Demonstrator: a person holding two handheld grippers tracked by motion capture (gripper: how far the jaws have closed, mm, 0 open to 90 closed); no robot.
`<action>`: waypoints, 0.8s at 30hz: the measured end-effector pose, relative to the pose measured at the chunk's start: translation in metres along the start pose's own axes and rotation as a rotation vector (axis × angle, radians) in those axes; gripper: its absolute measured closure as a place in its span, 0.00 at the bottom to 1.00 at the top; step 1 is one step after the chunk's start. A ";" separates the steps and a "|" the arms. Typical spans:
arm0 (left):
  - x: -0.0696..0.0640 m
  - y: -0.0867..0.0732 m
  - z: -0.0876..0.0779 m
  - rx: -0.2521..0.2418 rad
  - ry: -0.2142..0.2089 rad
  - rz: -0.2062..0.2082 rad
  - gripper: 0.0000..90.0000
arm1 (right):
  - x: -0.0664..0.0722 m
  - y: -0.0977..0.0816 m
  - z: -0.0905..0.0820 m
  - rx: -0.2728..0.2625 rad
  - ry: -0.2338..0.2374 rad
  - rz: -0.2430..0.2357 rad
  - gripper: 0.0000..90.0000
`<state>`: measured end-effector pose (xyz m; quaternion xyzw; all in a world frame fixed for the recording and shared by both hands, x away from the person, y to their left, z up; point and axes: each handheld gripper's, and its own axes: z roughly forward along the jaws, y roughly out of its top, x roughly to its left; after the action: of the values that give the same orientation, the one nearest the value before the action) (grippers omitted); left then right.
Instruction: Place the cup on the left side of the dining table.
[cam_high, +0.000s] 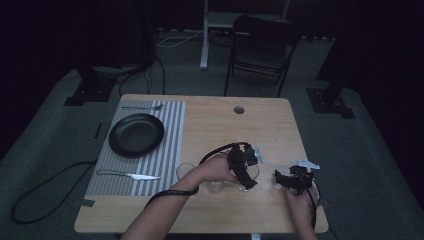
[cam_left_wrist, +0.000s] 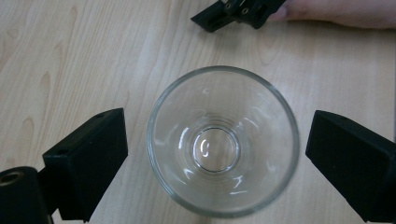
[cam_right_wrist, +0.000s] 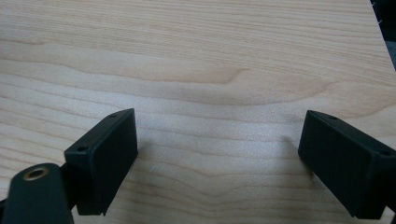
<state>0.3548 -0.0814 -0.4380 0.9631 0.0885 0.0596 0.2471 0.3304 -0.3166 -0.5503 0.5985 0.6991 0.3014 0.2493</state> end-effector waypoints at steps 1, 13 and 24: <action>0.000 0.001 0.002 0.010 -0.003 0.003 0.07 | 0.000 0.000 0.000 0.000 0.000 0.000 0.13; -0.002 0.011 0.012 0.093 -0.002 0.030 0.30 | 0.000 0.000 0.000 -0.001 0.000 -0.001 0.13; 0.002 0.013 0.006 0.061 -0.011 -0.006 0.32 | 0.000 0.000 0.000 0.000 0.000 0.000 0.13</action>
<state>0.3597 -0.0947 -0.4372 0.9702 0.0919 0.0511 0.2183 0.3304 -0.3165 -0.5502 0.5987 0.6991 0.3013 0.2492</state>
